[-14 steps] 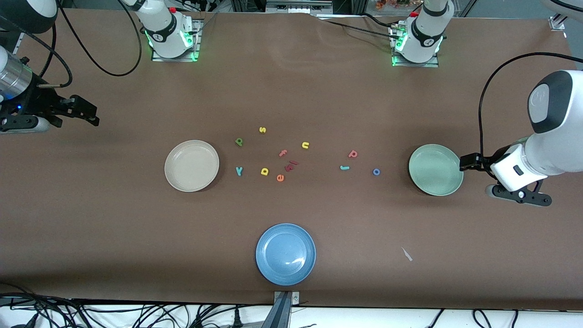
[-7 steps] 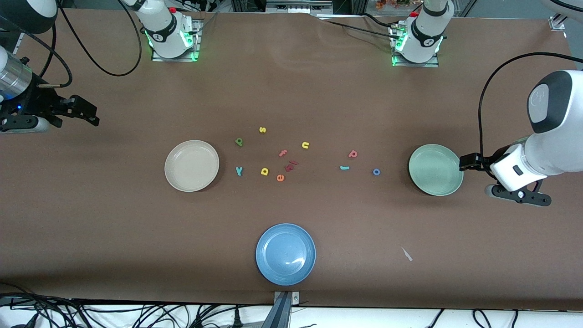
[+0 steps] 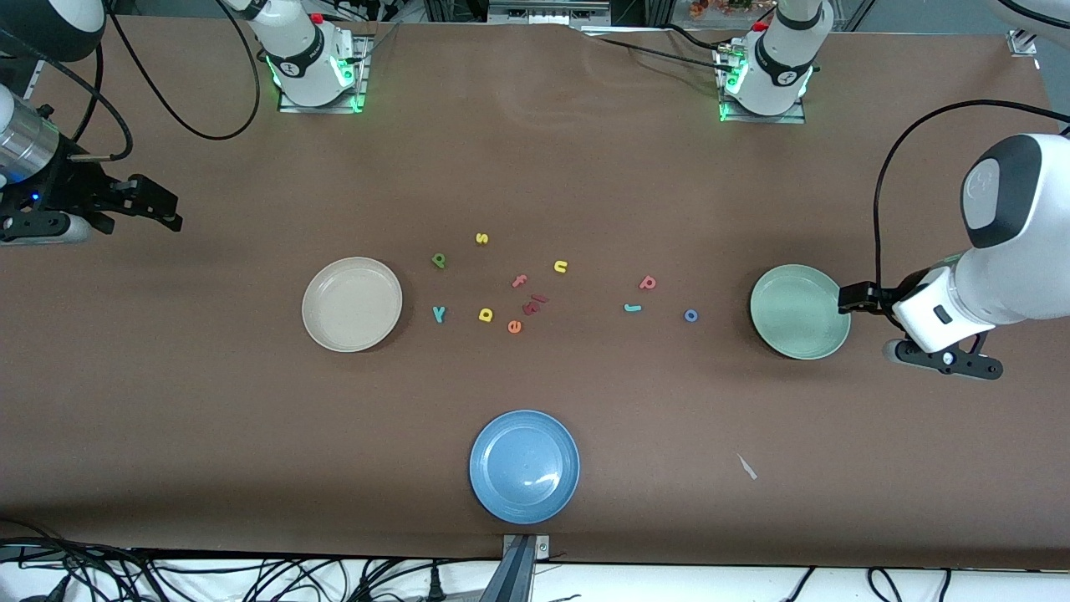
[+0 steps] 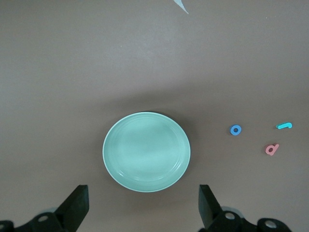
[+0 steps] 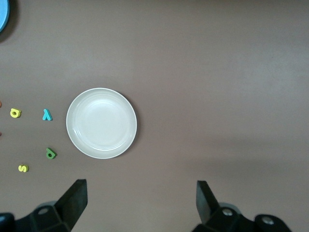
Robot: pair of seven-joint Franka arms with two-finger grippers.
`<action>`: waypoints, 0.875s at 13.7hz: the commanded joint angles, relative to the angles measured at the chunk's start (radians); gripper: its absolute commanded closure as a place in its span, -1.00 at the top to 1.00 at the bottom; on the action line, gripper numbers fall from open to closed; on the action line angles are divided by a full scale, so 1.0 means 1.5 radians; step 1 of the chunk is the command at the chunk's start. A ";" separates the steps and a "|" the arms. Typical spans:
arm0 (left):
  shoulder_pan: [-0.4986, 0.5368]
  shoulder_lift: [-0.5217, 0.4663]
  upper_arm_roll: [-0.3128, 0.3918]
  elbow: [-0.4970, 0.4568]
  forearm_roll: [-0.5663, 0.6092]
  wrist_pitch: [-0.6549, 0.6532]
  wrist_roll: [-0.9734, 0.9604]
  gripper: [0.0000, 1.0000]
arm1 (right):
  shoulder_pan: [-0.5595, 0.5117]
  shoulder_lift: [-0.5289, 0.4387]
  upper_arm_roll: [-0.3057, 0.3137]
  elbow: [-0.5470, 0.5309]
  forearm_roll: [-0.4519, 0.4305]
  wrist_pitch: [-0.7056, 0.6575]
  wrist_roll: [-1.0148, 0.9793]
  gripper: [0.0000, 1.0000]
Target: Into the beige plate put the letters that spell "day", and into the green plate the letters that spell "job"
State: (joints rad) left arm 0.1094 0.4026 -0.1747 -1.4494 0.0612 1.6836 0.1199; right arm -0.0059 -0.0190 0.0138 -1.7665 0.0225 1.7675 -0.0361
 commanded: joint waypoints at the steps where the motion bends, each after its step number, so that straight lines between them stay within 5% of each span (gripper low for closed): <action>1: -0.015 0.007 0.003 -0.001 -0.022 -0.001 -0.029 1.00 | -0.008 0.007 0.009 0.014 -0.004 -0.002 0.009 1.00; 12: -0.077 0.029 0.003 -0.040 -0.093 0.024 -0.243 0.99 | -0.008 0.007 0.009 0.014 -0.004 -0.002 0.009 1.00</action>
State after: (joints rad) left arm 0.0390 0.4444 -0.1773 -1.4761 -0.0548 1.6869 -0.1425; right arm -0.0062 -0.0188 0.0139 -1.7663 0.0225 1.7675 -0.0360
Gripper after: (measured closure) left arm 0.004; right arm 0.000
